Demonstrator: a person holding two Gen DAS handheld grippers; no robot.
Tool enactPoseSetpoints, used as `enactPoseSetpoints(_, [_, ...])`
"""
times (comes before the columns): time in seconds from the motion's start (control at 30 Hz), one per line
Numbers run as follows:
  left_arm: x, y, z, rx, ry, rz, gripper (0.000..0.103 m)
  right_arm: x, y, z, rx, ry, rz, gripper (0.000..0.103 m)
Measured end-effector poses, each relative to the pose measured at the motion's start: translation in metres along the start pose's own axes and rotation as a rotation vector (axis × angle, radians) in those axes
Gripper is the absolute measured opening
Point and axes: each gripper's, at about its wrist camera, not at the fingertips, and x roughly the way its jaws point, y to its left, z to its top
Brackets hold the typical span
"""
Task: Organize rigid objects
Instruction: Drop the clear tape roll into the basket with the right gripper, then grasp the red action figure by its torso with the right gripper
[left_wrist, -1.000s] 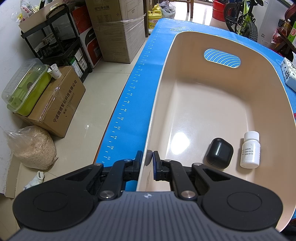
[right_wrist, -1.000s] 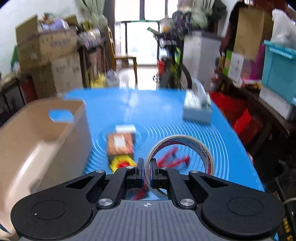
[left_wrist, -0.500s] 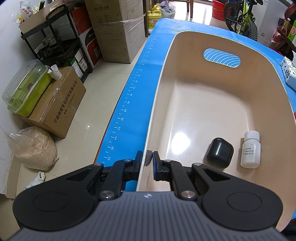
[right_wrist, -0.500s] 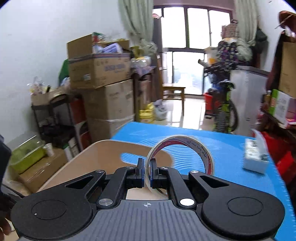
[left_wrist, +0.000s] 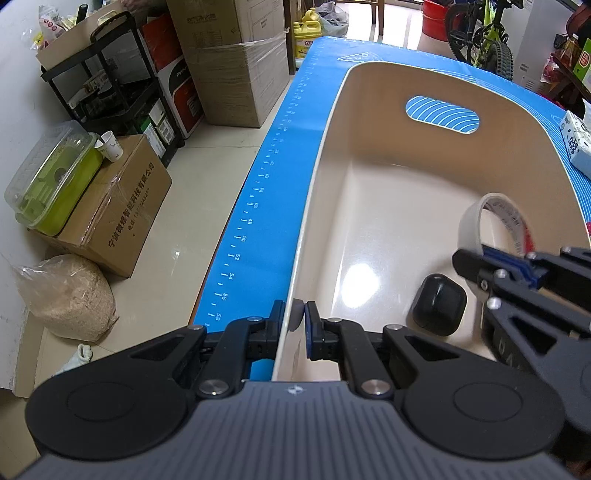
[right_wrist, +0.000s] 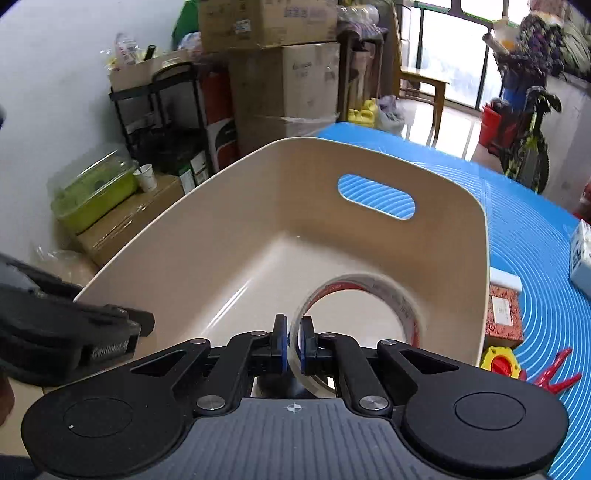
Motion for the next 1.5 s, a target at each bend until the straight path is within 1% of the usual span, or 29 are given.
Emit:
enactPoseSetpoints(0.1, [0.0, 0.0, 0.0, 0.0, 0.0, 0.001, 0.012, 0.009, 0.001, 0.001, 0.002, 0.062, -0.013, 0.02])
enactPoseSetpoints(0.17, [0.0, -0.002, 0.0, 0.004, -0.001, 0.003, 0.013, 0.006, -0.003, 0.001, 0.018, 0.057, 0.003, 0.021])
enactPoseSetpoints(0.2, [0.001, -0.001, 0.0, 0.003, 0.001, 0.004, 0.013, 0.003, -0.004, 0.001, 0.019, 0.042, 0.003, 0.035])
enactPoseSetpoints(0.23, [0.002, -0.001, 0.0, 0.002, 0.002, 0.003, 0.013, -0.002, -0.007, 0.001, 0.018, 0.031, 0.004, 0.046])
enactPoseSetpoints(0.3, [0.002, -0.001, 0.0, 0.002, 0.001, 0.003, 0.013, -0.013, -0.009, 0.002, 0.031, -0.006, 0.01, 0.058])
enactPoseSetpoints(0.43, [0.003, -0.001, 0.0, 0.002, 0.003, 0.004, 0.013, -0.036, -0.029, 0.005, 0.096, -0.066, 0.052, 0.071])
enactPoseSetpoints(0.53, [0.002, -0.001, 0.001, 0.003, 0.003, 0.005, 0.013, -0.056, -0.047, 0.009, 0.133, -0.122, 0.035, 0.074])
enactPoseSetpoints(0.67, [0.002, -0.001, 0.001, 0.003, 0.003, 0.005, 0.013, -0.076, -0.074, 0.009, 0.185, -0.189, -0.04, 0.08])
enactPoseSetpoints(0.7, [0.001, -0.001, 0.001, 0.003, 0.003, 0.006, 0.013, -0.08, -0.082, 0.008, 0.206, -0.195, -0.057, 0.083])
enactPoseSetpoints(0.8, [0.001, -0.001, 0.001, 0.003, 0.003, 0.007, 0.013, -0.083, -0.115, 0.0, 0.308, -0.212, -0.116, 0.084])
enactPoseSetpoints(0.87, [0.0, -0.002, 0.001, 0.005, 0.002, 0.011, 0.013, -0.081, -0.134, -0.007, 0.359, -0.205, -0.161, 0.084])
enactPoseSetpoints(0.9, [0.0, -0.003, 0.001, 0.006, 0.002, 0.013, 0.013, -0.079, -0.142, -0.011, 0.379, -0.201, -0.185, 0.086])
enactPoseSetpoints(0.93, [0.0, -0.003, 0.001, 0.008, 0.002, 0.015, 0.013, -0.076, -0.149, -0.014, 0.395, -0.195, -0.204, 0.091])
enactPoseSetpoints(1.0, [0.0, -0.003, 0.001, 0.008, 0.002, 0.018, 0.013, -0.07, -0.166, -0.023, 0.432, -0.185, -0.24, 0.095])
enactPoseSetpoints(1.13, [0.0, -0.005, 0.001, 0.009, 0.002, 0.023, 0.014, -0.056, -0.193, -0.043, 0.509, -0.163, -0.3, 0.095])
enactPoseSetpoints(1.3, [0.0, -0.006, 0.001, 0.012, 0.001, 0.028, 0.014, -0.03, -0.219, -0.065, 0.616, -0.098, -0.354, 0.095])
enactPoseSetpoints(1.5, [0.0, -0.006, 0.001, 0.014, 0.002, 0.032, 0.014, -0.002, -0.238, -0.085, 0.699, -0.008, -0.377, 0.093])
